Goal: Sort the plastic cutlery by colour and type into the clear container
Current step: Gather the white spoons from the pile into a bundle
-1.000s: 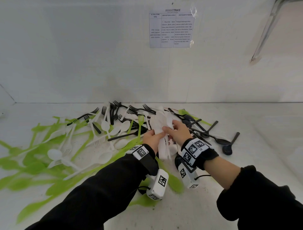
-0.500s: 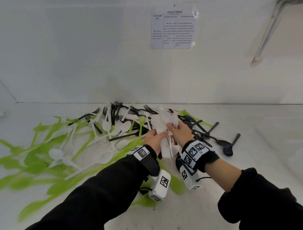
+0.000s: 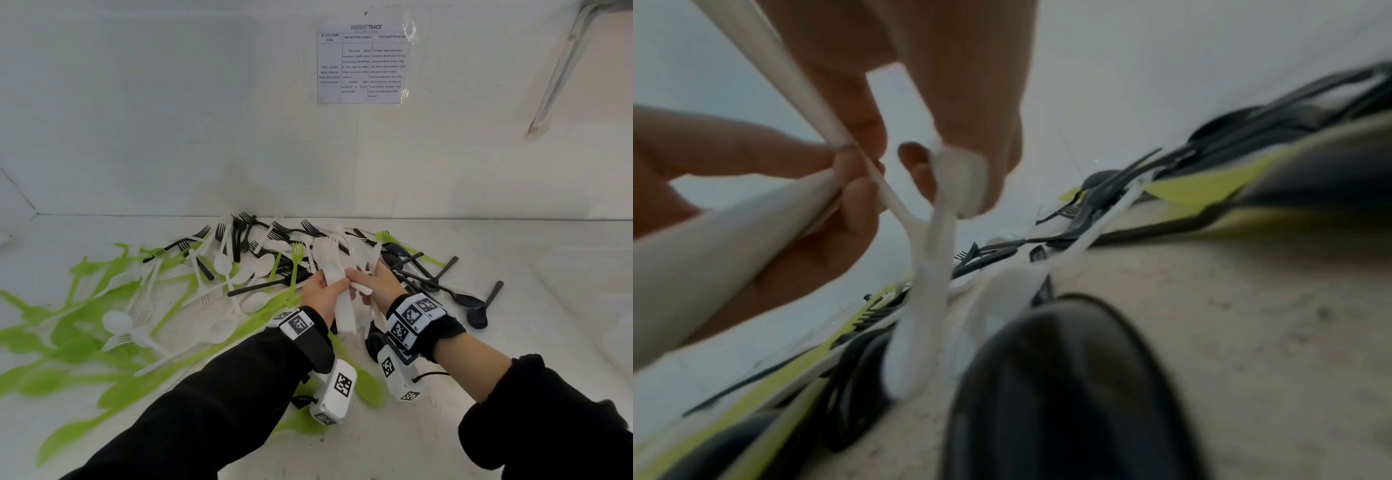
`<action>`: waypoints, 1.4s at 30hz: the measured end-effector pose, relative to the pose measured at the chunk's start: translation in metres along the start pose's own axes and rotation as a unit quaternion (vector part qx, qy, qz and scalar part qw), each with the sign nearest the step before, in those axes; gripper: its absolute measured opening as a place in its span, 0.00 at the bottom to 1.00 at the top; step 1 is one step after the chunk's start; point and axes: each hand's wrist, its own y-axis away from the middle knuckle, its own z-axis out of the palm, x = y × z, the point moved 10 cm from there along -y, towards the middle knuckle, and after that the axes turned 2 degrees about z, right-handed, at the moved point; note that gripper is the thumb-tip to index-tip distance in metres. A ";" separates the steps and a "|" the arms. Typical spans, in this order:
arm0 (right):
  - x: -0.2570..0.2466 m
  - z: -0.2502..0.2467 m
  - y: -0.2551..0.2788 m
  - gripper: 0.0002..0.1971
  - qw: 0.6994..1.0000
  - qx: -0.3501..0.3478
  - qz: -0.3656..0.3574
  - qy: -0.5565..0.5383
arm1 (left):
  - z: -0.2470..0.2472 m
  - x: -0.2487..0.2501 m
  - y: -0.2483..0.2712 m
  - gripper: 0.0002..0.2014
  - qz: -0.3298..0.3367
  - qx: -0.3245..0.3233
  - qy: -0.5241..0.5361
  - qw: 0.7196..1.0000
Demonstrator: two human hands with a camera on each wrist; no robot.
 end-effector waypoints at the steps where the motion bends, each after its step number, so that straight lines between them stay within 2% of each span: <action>1: 0.003 0.001 0.000 0.20 1.000 -0.007 0.017 -0.001 | -0.001 0.002 -0.001 0.13 0.003 0.000 0.000 1.000; 5: 0.003 0.006 0.001 0.09 0.997 -0.048 0.009 -0.061 | 0.002 0.002 -0.002 0.12 -0.005 -0.017 0.007 1.000; 7: 0.000 -0.004 -0.001 0.04 0.995 -0.006 -0.013 -0.096 | -0.004 -0.001 -0.005 0.09 -0.002 0.007 -0.004 1.000; 9: -0.003 -0.017 -0.002 0.05 0.994 0.052 -0.029 -0.090 | -0.014 -0.004 -0.007 0.07 -0.002 0.039 -0.016 0.999; 11: -0.007 -0.020 -0.002 0.07 0.995 0.067 -0.042 -0.056 | -0.019 -0.006 -0.009 0.06 -0.008 0.051 -0.015 0.999; 14: -0.014 -0.008 0.003 0.08 0.997 0.033 -0.063 -0.015 | -0.019 -0.006 -0.010 0.07 -0.014 0.040 -0.015 0.999; 18: -0.016 -0.003 0.011 0.11 0.995 0.056 -0.078 0.022 | -0.013 -0.005 -0.006 0.15 -0.012 0.027 -0.003 1.000; 21: -0.009 -0.003 0.009 0.12 0.996 0.074 -0.047 0.026 | -0.014 -0.006 -0.005 0.14 0.002 0.028 -0.009 1.000; 27: -0.003 0.000 0.005 0.09 0.999 0.042 -0.024 -0.001 | -0.020 -0.005 -0.008 0.10 0.004 0.041 -0.043 0.998; 33: -0.004 0.008 0.010 0.11 1.000 0.014 0.005 0.017 | -0.013 -0.005 -0.005 0.13 -0.006 0.015 -0.038 0.999; 36: -0.005 0.016 0.012 0.11 1.000 -0.016 0.019 0.010 | -0.018 -0.004 -0.006 0.17 -0.006 0.041 -0.064 0.997; 39: -0.011 0.012 0.015 0.10 0.999 0.011 0.001 0.047 | -0.027 -0.005 -0.009 0.13 -0.008 0.071 -0.068 0.995; 41: -0.014 0.009 0.018 0.07 0.999 0.027 -0.014 0.039 | -0.029 -0.005 -0.009 0.12 0.003 0.076 -0.064 0.995; 42: -0.016 0.008 0.020 0.08 0.999 0.032 -0.024 0.032 | -0.030 -0.004 -0.008 0.12 0.010 0.075 -0.062 0.995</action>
